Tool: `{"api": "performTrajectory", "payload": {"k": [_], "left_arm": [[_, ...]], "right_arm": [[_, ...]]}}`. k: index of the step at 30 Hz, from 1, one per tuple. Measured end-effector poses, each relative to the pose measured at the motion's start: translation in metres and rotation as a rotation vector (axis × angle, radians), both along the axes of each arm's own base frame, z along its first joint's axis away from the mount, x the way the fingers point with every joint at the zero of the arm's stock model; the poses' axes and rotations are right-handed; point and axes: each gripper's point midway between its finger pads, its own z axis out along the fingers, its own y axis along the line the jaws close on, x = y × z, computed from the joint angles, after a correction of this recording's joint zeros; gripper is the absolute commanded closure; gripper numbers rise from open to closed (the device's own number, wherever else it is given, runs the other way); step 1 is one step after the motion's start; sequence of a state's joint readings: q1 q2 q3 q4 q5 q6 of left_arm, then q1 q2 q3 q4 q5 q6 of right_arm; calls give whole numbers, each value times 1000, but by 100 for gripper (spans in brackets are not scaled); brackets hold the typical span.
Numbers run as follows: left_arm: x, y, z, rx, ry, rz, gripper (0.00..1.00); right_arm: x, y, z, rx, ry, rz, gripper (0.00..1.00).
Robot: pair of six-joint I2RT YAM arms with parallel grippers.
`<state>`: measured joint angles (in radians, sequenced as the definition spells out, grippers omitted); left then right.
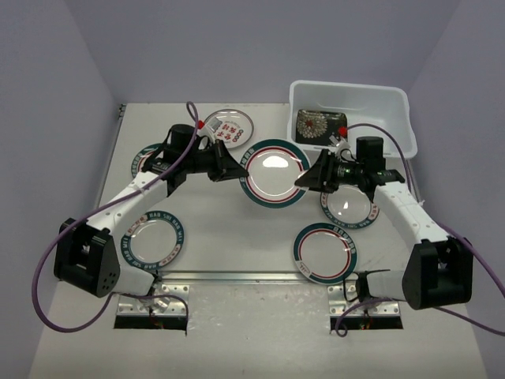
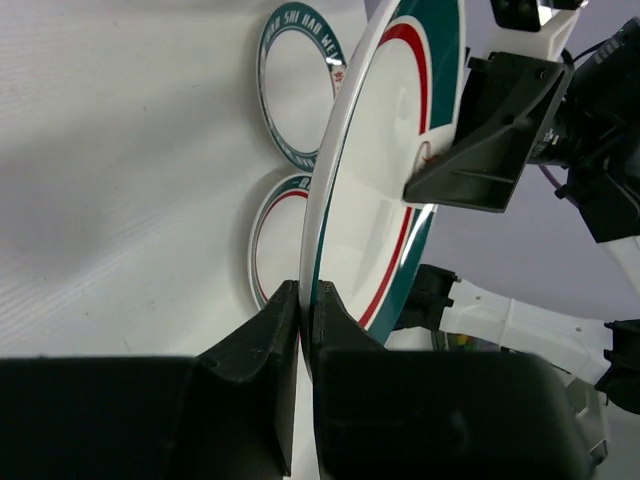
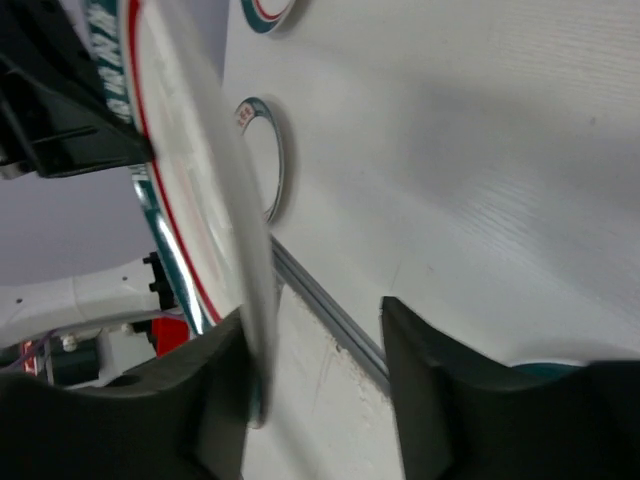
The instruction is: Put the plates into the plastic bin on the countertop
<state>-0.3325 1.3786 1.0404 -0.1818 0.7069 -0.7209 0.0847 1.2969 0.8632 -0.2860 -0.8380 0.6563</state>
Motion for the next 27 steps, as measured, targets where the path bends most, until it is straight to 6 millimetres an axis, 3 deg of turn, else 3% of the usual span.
{"api": "performTrajectory", "payload": {"k": [1,3,5,7,8,10,11,14,17,20,22,27], "left_arm": [[-2,0,-2,0,8,-2,100],[-8,1,-12,4,47,-8,100],[-14,2,-20,10,89,-10,97],[-17,3,-23,13,103,-13,80],[-17,3,-24,15,103,-15,69],[-18,3,-24,21,101,-19,20],[-19,4,-25,23,110,-19,0],[-18,13,-29,98,135,24,0],[-4,36,-22,251,121,142,0],[12,63,-5,354,40,250,0],[11,80,-3,395,18,284,0],[-10,104,-28,485,68,303,0]], "right_arm": [[-1,4,1,2,-4,12,75],[-3,13,4,16,-17,40,88],[-3,18,7,25,-26,46,97],[-2,18,7,31,-21,35,99],[-1,18,7,34,-15,27,100],[0,18,7,38,-8,15,100],[1,17,5,34,-7,6,100],[7,11,4,31,20,-52,100],[29,-13,3,13,100,-223,100],[67,-51,11,-11,153,-454,100],[97,-79,19,-34,185,-643,100],[163,-129,46,-23,206,-1005,100]]}}
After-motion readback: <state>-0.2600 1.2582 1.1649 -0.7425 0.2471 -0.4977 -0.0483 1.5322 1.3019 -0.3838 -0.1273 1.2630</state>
